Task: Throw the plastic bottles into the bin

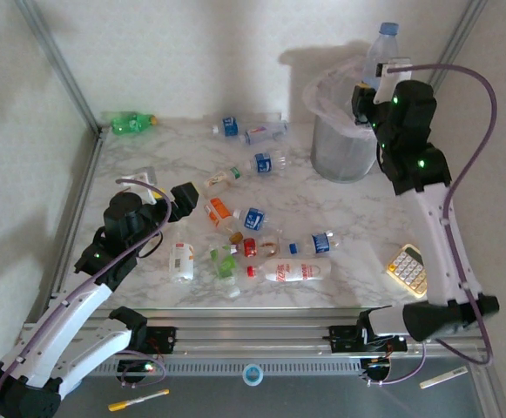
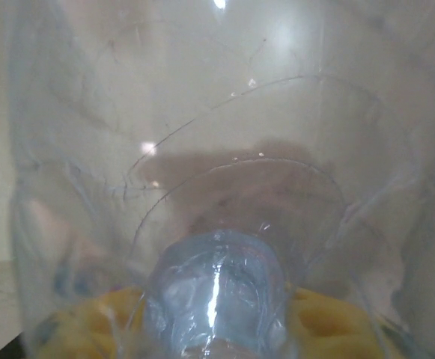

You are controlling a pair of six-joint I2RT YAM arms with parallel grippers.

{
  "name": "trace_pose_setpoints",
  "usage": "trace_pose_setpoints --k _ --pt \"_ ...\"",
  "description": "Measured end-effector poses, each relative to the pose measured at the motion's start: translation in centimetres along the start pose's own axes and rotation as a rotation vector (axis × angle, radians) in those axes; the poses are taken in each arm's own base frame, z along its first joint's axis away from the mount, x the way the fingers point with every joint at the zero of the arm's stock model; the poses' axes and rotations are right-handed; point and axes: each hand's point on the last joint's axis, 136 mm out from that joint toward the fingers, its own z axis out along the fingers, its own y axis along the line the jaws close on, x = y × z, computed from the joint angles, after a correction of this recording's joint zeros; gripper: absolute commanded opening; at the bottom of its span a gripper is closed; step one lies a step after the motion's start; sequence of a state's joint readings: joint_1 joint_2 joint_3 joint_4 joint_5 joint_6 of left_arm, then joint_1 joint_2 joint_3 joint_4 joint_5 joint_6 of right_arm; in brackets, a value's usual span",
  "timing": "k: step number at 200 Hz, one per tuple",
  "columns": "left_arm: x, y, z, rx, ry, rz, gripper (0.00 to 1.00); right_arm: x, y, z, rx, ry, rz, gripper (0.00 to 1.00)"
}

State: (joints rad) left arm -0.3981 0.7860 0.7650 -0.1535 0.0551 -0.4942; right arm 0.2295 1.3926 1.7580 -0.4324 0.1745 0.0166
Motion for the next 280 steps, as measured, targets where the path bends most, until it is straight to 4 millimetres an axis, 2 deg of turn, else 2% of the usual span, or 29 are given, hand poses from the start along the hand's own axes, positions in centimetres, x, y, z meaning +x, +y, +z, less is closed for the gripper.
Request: trace_pose_setpoints --k 35,56,67,82,94,99,115,126,142,161,195,207,221,243,280 --pt "0.0 0.0 0.0 0.0 0.001 -0.001 1.0 2.5 -2.7 6.8 0.041 0.137 0.05 0.33" --pt "0.1 0.1 0.0 -0.001 0.002 -0.008 0.99 4.4 -4.9 12.2 0.061 0.214 0.106 0.46" --pt "0.3 0.2 0.1 -0.002 0.005 -0.011 0.99 5.5 -6.1 14.8 0.074 0.249 0.131 0.63" --pt "0.6 0.4 0.3 -0.009 0.014 -0.017 1.0 8.3 -7.7 18.1 0.092 0.318 0.17 0.71" --pt "0.8 0.5 0.4 -0.012 0.019 -0.022 0.99 11.0 -8.5 19.5 0.105 0.385 0.184 0.76" --pt "0.9 0.5 0.4 -0.013 0.021 -0.022 1.0 12.2 -8.7 19.8 0.108 0.418 0.188 0.81" --pt "1.1 0.7 0.5 -0.016 0.025 -0.025 0.99 15.3 -8.7 19.5 0.108 0.519 0.208 0.98" --pt "1.1 0.7 0.5 -0.016 0.025 -0.025 0.99 16.3 -8.4 18.7 0.101 0.553 0.2 0.99" --pt "1.1 0.7 0.5 -0.017 0.026 -0.025 1.0 16.3 -7.9 16.3 0.097 0.574 0.199 0.99" --pt "1.3 0.8 0.8 -0.023 0.035 -0.024 0.99 13.5 -7.7 12.6 0.086 0.532 0.208 0.99" --pt "1.8 1.0 1.4 -0.031 0.052 -0.023 0.99 5.7 -9.4 5.8 0.088 0.345 0.267 0.99" --pt "1.8 1.0 1.6 -0.032 0.054 -0.023 1.0 3.9 -10.2 4.0 0.098 0.297 0.287 0.99" --pt "1.8 1.0 1.6 -0.032 0.054 -0.022 0.99 2.9 -10.9 2.8 0.106 0.27 0.31 0.99" --pt "1.8 1.0 1.7 -0.031 0.052 -0.022 0.99 3.6 -11.5 2.6 0.109 0.298 0.337 0.99" --pt "1.8 1.0 1.6 -0.029 0.051 -0.022 1.0 8.4 -13.3 3.2 0.14 0.422 0.422 0.99"
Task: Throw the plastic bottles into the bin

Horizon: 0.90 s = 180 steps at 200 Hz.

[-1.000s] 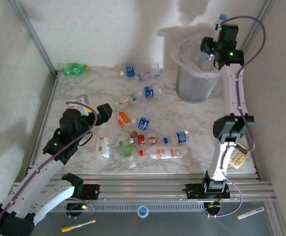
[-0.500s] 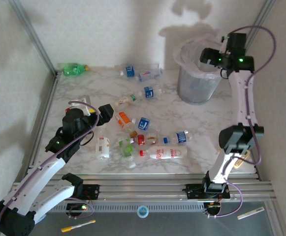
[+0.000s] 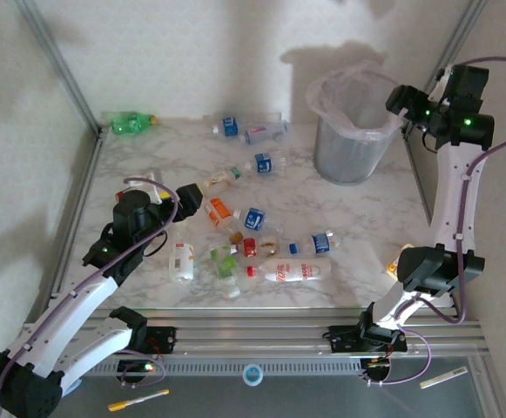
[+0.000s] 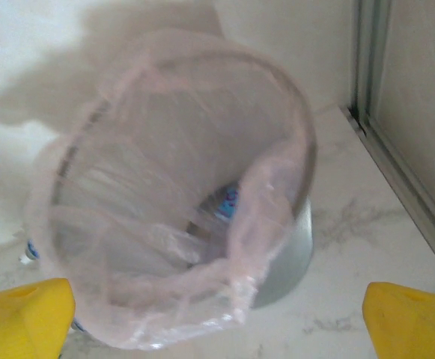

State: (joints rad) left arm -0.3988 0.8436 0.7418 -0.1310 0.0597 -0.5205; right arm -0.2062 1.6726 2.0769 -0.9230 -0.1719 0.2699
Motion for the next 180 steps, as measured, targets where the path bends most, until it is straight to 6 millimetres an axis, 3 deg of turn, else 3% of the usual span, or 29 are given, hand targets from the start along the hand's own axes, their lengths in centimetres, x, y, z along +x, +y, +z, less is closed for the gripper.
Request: trace_pose_setpoints --k 33,86,117,141,180 --pt "-0.3 -0.2 -0.4 0.01 -0.014 -0.001 1.0 4.1 -2.0 1.4 0.005 0.114 0.057 0.99" --pt "1.6 0.7 0.0 0.002 0.032 0.001 0.99 11.6 0.9 -1.0 -0.165 0.231 0.081 0.99" --pt "3.5 0.4 0.9 0.03 0.092 0.008 1.0 18.6 3.7 -1.0 -0.233 0.379 0.023 0.99" --pt "5.3 -0.6 1.7 0.056 0.147 0.032 0.99 24.7 4.7 -0.3 -0.246 0.528 -0.022 0.99" --pt "10.5 -1.9 3.8 0.059 0.303 0.113 1.0 32.9 5.8 -0.9 -0.247 0.723 -0.13 0.99"
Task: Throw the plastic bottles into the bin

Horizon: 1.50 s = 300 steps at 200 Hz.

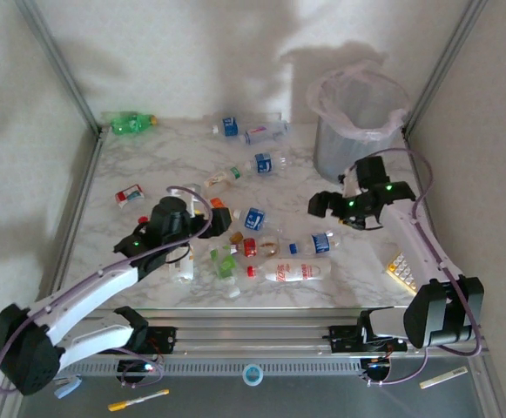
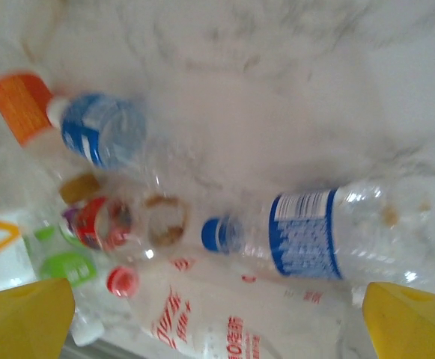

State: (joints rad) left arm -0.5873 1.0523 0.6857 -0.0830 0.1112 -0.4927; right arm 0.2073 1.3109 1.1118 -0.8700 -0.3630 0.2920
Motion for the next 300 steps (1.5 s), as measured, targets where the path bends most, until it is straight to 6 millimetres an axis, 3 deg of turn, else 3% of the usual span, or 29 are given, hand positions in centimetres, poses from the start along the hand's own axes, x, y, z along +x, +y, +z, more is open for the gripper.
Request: trace_pose_setpoints --k 25,48,116,231,267,300 --pt "2.1 -0.6 1.8 -0.01 0.082 0.037 0.99 2.9 0.1 1.6 0.042 0.077 -0.048 0.98" --pt "3.1 -1.5 2.1 0.006 0.107 0.065 1.0 4.7 -0.5 2.4 0.094 0.112 -0.068 0.99" --pt "1.7 -2.9 1.5 0.054 0.046 0.075 1.0 9.8 -3.5 3.3 0.166 0.162 0.113 0.99" --pt "-0.3 -3.3 0.1 0.051 -0.029 0.09 0.99 4.6 -5.4 8.7 0.164 0.12 0.342 0.95" --pt "-0.5 -2.9 -0.1 0.03 -0.043 0.09 1.0 2.5 -5.7 10.3 0.18 0.1 0.36 0.88" --pt "-0.9 -2.6 -0.4 0.011 -0.059 0.089 1.0 2.0 -6.4 11.8 0.204 0.108 0.384 0.77"
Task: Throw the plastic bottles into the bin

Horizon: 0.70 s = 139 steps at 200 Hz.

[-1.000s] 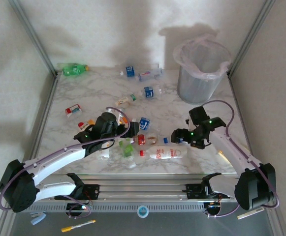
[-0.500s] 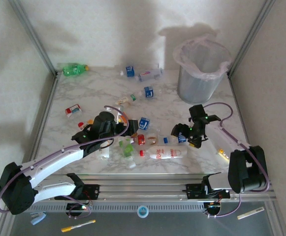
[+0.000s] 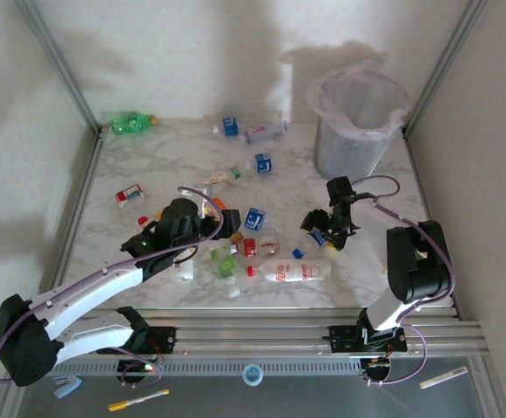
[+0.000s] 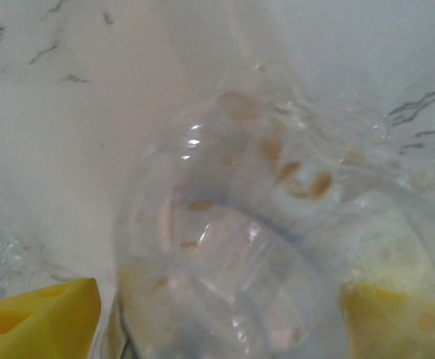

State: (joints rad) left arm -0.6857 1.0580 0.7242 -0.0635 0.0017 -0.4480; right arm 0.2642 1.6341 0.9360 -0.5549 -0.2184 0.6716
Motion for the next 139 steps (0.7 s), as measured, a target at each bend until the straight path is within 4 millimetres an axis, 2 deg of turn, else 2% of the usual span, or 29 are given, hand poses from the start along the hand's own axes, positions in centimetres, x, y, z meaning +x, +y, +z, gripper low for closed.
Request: trace_pose_setpoints --k 39,71,104,139 --pt "-0.3 0.2 -0.2 -0.012 -0.014 0.003 1.0 -1.3 0.5 0.0 0.007 -0.034 -0.003 0.61" --pt "-0.3 0.4 -0.3 -0.021 -0.015 0.003 1.0 -3.0 1.9 -2.1 -0.024 -0.116 -0.038 0.48" --pt "-0.3 0.4 -0.3 -0.024 -0.017 0.003 1.0 -5.4 5.6 -7.3 -0.128 -0.256 -0.121 0.42" --pt "-0.3 0.4 -0.3 -0.024 -0.017 0.003 1.0 -5.7 9.7 -15.3 -0.301 -0.407 -0.236 0.4"
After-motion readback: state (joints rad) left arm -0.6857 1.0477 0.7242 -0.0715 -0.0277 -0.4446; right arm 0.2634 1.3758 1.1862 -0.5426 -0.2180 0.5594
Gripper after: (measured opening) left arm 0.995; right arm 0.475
